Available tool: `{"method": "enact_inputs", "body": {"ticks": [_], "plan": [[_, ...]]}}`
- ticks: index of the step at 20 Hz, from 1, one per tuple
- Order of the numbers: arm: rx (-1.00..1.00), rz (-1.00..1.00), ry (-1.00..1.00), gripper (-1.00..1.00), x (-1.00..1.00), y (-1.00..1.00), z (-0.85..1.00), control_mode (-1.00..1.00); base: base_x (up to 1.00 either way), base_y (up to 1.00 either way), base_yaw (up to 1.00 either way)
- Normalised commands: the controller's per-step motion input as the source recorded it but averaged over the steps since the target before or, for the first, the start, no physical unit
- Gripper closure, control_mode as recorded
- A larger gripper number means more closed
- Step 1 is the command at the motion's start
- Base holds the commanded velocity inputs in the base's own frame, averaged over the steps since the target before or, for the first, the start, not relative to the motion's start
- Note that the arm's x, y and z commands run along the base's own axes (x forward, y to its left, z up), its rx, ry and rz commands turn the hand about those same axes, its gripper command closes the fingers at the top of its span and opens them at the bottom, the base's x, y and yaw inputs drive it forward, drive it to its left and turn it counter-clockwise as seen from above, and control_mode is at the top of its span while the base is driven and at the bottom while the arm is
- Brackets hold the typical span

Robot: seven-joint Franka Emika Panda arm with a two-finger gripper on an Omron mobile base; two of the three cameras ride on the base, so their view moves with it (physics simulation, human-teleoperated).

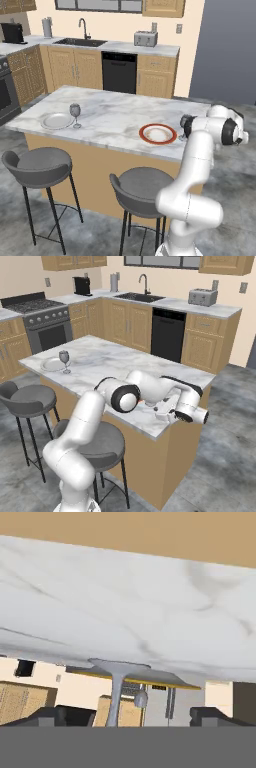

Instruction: Retrieve the wine glasses from the counter and place one next to each plate.

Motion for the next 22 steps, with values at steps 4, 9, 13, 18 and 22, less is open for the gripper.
{"method": "enact_inputs", "body": {"ticks": [4,9,13,18,22], "plan": [[0.01,-0.01,-0.14,-1.00,-0.88,-0.11,0.74,-1.00,0.00,0.00,0.00],[0.00,-0.02,-0.22,-1.00,-0.67,0.29,1.00,-1.00,0.00,0.00,0.00],[0.00,0.00,-0.27,-1.00,-0.84,0.51,0.99,-1.00,0.00,0.00,0.00],[-0.02,0.00,-0.29,-1.00,-0.76,0.85,0.94,-1.00,0.00,0.00,0.00],[-0.03,0.02,-0.32,-1.00,-0.53,0.85,1.00,-1.00,0.00,0.00,0.00]]}}
